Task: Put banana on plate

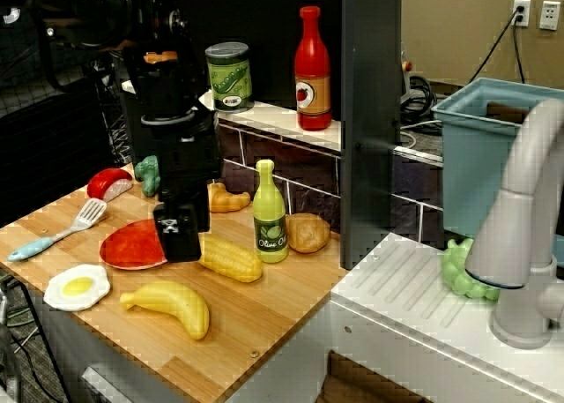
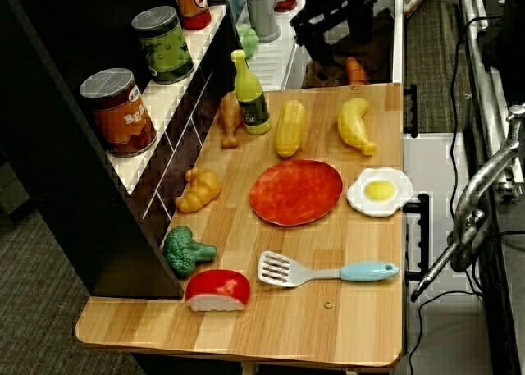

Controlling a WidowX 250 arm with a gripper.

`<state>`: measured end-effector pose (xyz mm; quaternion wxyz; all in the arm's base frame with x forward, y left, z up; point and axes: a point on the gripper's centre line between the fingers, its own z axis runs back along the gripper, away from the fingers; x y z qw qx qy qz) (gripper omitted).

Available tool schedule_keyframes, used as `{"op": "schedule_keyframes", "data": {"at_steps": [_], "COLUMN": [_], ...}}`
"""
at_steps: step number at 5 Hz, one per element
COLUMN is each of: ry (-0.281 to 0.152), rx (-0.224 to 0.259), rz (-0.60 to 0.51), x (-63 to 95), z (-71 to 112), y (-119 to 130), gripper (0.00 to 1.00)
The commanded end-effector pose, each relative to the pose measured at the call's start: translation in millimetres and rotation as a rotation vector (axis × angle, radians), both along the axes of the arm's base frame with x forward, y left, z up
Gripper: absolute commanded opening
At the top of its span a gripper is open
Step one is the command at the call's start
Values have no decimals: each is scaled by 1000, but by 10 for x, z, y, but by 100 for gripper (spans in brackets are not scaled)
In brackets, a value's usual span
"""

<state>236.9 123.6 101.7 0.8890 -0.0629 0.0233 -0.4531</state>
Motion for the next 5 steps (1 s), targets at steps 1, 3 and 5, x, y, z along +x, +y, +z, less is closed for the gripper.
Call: {"op": "schedule_keyframes", "data": {"at_steps": [1,3,5], "ry": [-20,-70,-125], "rx": [11,33,38], "rz": [-115,-250,-308], "x": [71,1,-32], "z": [73,33,-8], "y": [285,314,273], "gripper": [100,100,100]}}
